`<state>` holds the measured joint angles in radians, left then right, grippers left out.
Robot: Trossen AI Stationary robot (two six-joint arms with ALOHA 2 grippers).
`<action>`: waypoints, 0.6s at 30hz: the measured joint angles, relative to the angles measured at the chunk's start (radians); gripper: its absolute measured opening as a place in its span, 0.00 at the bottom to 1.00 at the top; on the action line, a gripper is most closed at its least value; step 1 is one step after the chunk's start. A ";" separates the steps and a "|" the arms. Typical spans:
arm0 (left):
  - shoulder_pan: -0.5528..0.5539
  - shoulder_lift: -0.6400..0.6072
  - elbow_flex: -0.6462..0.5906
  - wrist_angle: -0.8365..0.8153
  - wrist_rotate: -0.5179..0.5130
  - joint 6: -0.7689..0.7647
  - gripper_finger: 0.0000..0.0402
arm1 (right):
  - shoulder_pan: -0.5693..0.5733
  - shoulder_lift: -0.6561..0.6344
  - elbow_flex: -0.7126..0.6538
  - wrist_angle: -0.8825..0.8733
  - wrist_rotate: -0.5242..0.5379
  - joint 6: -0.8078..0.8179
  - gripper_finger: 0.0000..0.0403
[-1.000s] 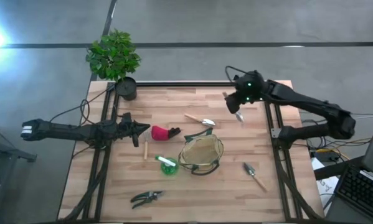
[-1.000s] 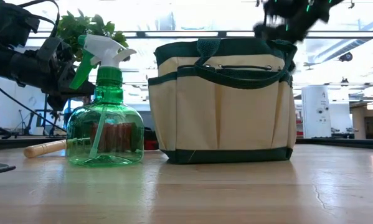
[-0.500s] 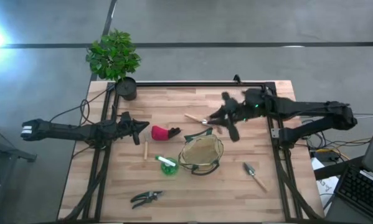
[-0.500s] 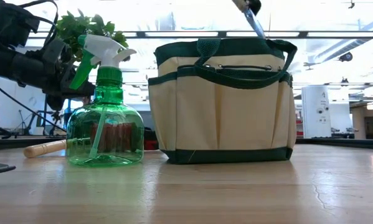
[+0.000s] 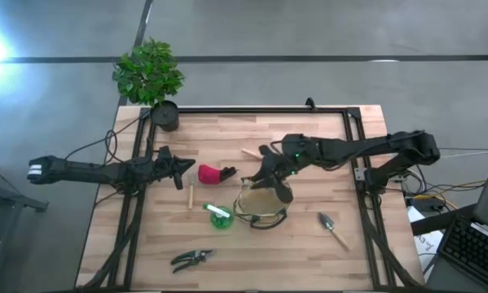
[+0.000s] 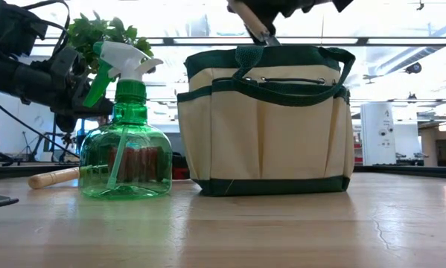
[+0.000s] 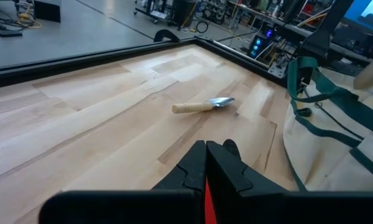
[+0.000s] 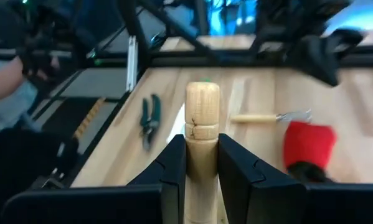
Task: Pick & Place Garden tools in Gardening bag
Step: Put the top right brown trowel into the gardening bag
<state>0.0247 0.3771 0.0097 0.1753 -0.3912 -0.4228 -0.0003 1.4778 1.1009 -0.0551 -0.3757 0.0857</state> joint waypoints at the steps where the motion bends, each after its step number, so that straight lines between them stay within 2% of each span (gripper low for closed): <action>1: 0.000 0.000 0.000 0.000 0.000 0.000 0.04 | 0.008 0.010 0.003 -0.021 0.000 -0.007 0.13; 4: 0.000 0.000 0.000 -0.014 0.000 0.002 0.04 | 0.024 0.031 0.005 -0.084 0.000 -0.035 0.13; 13: 0.000 0.000 0.000 -0.029 0.000 0.001 0.04 | 0.027 0.046 -0.017 -0.127 0.009 -0.037 0.13; 18: 0.000 0.000 0.000 -0.029 0.000 0.000 0.04 | 0.025 0.105 -0.017 -0.124 0.013 -0.036 0.13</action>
<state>0.0247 0.3771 0.0097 0.1462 -0.3908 -0.4232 0.0244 1.5831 1.0840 -0.1791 -0.3630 0.0492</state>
